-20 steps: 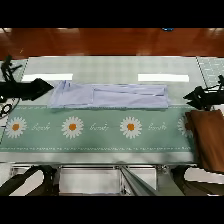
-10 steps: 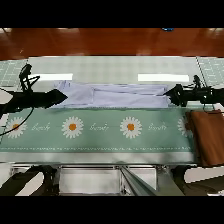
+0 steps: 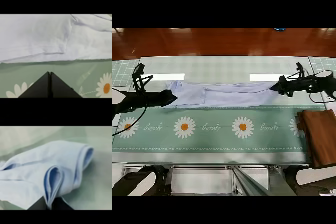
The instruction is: Fold the shirts.
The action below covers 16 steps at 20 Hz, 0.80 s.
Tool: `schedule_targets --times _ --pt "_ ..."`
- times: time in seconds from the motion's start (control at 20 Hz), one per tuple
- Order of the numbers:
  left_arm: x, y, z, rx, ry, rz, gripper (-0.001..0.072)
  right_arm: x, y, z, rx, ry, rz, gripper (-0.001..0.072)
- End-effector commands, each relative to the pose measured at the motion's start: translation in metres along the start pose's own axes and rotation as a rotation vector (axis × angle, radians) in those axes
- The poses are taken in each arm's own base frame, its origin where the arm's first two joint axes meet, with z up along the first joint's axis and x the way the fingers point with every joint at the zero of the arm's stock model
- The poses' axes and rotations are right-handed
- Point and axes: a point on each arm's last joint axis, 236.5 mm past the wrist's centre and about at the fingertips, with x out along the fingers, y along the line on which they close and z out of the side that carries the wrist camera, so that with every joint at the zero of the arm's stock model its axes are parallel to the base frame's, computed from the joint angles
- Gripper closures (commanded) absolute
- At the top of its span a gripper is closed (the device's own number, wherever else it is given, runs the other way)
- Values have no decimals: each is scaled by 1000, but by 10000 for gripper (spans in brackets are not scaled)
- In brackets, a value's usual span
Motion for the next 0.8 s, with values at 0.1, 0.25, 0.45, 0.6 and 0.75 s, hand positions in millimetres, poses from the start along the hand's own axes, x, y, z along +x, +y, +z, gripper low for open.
schedule_targets --times 0.1,0.25,0.45,0.6,0.75 --pt "15 -62 7 109 10 -125 688 -94 10 -37 -148 1 -189 688" --pt "59 -115 -3 182 113 -185 688 -140 47 -58 -243 -112 -203 688" --pt "131 -189 -41 273 283 -258 688 -181 93 -106 -321 -191 -175 688" --pt "171 -242 -86 316 428 -310 688 -203 116 -131 -355 -249 -165 688" --pt "194 -286 -138 364 536 -375 688 -215 125 -150 -387 -271 -176 687"
